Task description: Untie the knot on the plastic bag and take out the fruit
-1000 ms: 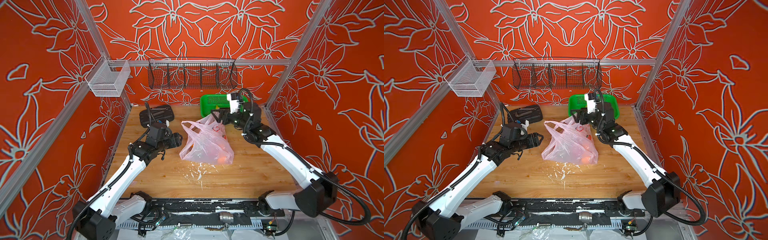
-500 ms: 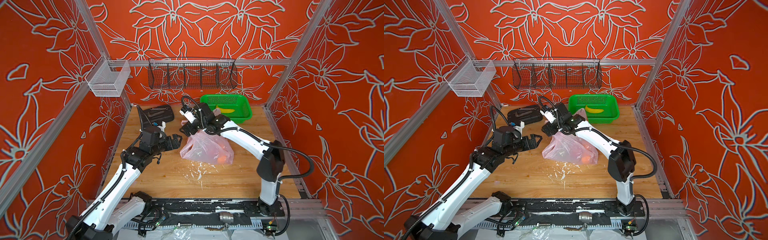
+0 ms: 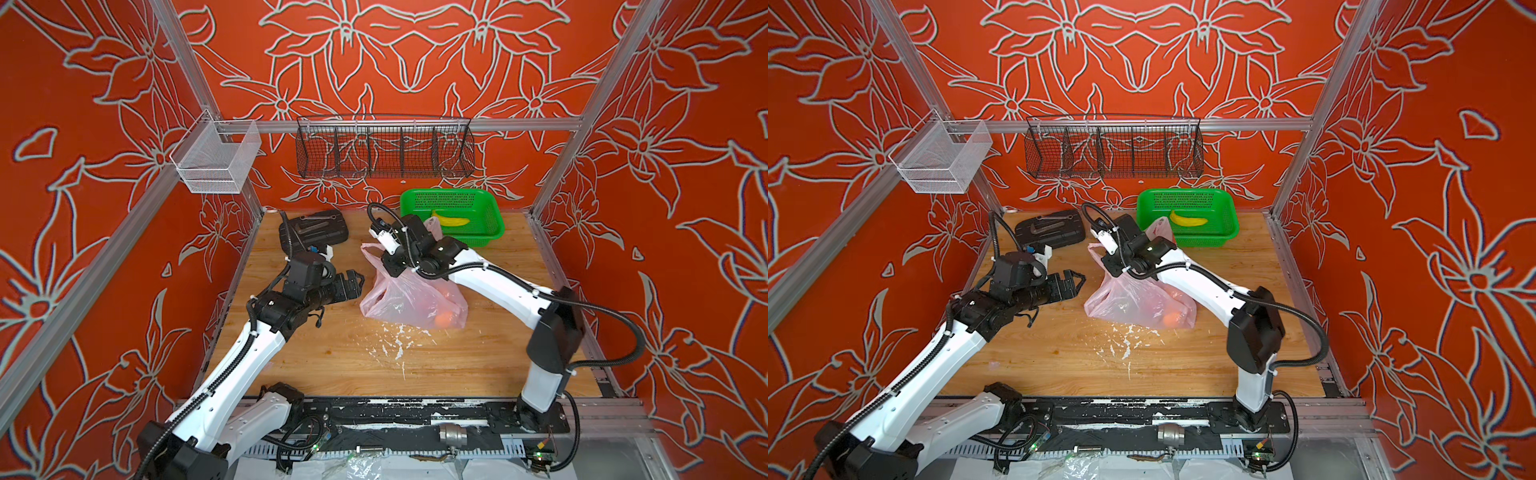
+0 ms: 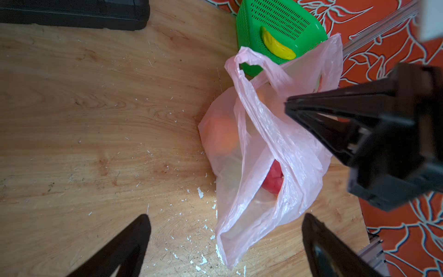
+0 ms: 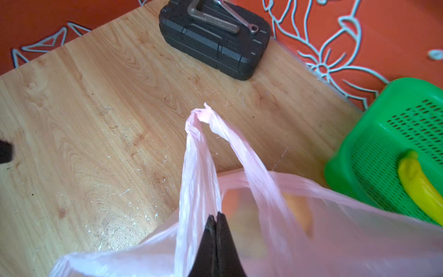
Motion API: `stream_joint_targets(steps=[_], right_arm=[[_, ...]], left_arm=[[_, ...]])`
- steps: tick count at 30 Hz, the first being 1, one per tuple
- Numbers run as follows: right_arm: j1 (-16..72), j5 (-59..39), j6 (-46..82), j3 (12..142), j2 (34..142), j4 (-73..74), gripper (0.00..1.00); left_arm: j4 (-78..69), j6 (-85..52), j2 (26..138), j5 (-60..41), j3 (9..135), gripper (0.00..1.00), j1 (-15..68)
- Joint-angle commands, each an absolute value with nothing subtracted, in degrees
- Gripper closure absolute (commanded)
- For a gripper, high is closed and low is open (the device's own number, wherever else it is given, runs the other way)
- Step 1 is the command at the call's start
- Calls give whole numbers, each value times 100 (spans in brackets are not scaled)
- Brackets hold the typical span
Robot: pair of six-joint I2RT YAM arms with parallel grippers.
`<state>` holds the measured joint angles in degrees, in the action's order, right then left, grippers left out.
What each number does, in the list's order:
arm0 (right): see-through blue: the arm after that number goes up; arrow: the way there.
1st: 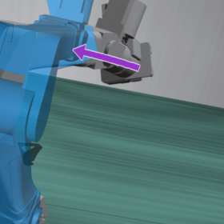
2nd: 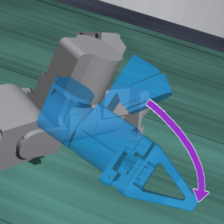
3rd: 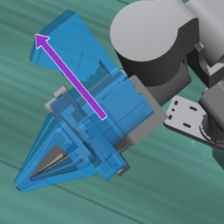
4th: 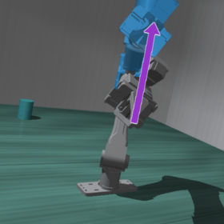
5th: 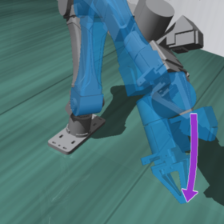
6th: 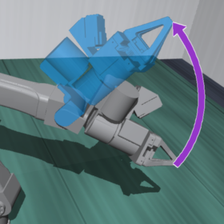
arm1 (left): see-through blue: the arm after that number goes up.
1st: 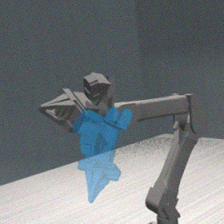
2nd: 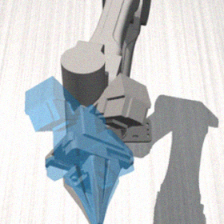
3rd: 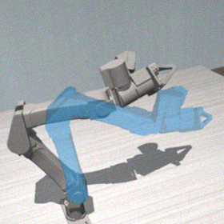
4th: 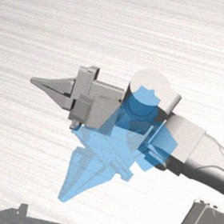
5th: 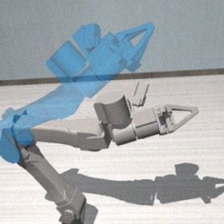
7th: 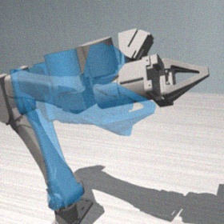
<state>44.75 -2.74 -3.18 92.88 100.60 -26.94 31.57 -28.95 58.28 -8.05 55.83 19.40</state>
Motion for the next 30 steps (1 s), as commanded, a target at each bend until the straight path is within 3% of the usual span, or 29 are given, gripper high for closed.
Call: stream_joint_targets(steps=[1,3,4,14,15,18,19,21,25,30], right_arm=[[4509,-381,-149,9002,9654,-2389,67],[4509,-780,85,9103,9704,-2545,40],[4508,-926,198,9186,9764,-2604,34],[4500,-1241,248,10861,11496,-3308,34],[4507,-1288,220,11092,11673,-3475,38],[4516,-1535,132,11459,11763,-3821,74],[4507,-1515,145,11310,11588,-3743,86],[4508,-1422,156,10698,11073,-3330,100],[4488,-964,397,8923,9665,-2262,100],[4479,-134,844,7021,7887,-1701,100]], left_arm=[[3398,-2828,6163,-701,5902,3,1900],[3281,-2886,6192,-694,5860,3,1897],[3168,-2936,6164,-710,5793,3,1898],[3391,-2935,5792,-458,5657,3,1876],[3406,-2938,5790,-457,5651,3,1879],[3422,-2940,5818,-465,5658,3,1864],[3405,-2934,5829,-481,5652,3,1859],[3288,-2833,5872,-576,5656,2,1846],[3088,-2359,6208,-808,5860,0,1846],[2595,-1837,7012,-1718,6369,15,1936]])
